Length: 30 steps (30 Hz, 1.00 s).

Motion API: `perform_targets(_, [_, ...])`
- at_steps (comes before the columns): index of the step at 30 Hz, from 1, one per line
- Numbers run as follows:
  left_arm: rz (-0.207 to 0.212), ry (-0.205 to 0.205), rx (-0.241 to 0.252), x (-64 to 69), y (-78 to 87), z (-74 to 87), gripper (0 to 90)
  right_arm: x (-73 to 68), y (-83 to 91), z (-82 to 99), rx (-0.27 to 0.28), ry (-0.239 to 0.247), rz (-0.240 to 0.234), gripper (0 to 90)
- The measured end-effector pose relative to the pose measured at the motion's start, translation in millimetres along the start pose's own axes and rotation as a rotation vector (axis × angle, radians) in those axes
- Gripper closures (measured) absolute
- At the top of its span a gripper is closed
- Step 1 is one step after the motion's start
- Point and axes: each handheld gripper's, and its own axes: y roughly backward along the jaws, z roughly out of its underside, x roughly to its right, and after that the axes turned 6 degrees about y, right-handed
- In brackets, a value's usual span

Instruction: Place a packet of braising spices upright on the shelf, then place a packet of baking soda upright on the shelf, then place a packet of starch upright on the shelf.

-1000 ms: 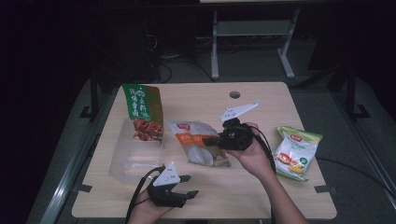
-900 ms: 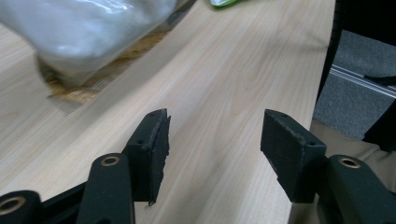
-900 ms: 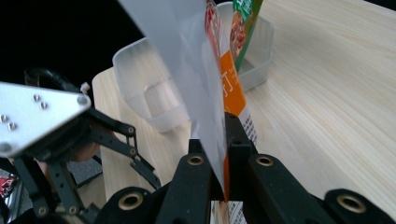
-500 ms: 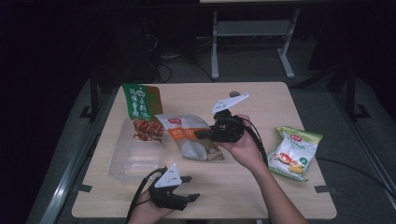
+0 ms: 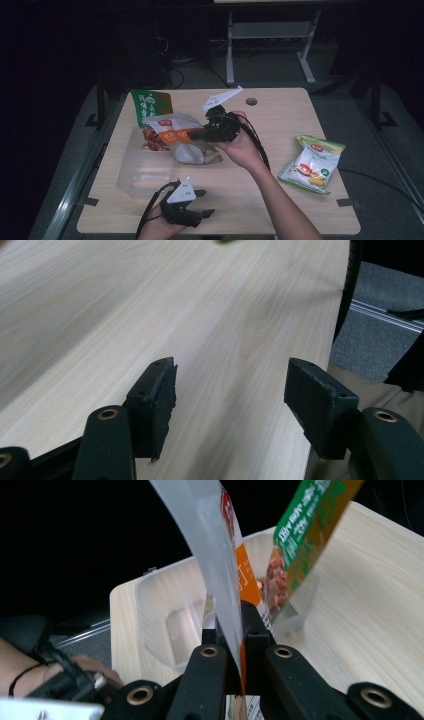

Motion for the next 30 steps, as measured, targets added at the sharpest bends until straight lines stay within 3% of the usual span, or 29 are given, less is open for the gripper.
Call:
perform_targets(14, [0.013,-0.007,0.009,2.5,1.6,-0.5,37.0,-1.4,-32.8,-26.2,-0.014,0.011,-0.036,89.6])
perform_targets(21, [0.015,-0.013,0.014,3.7,2.1,-0.8,36.9,0.0,-48.8,-30.4,-0.024,0.026,-0.049,89.6])
perform_targets(30, [0.017,-0.019,0.012,5.3,2.0,-0.3,36.9,-0.6,-69.7,-36.8,-0.031,0.008,-0.063,89.6])
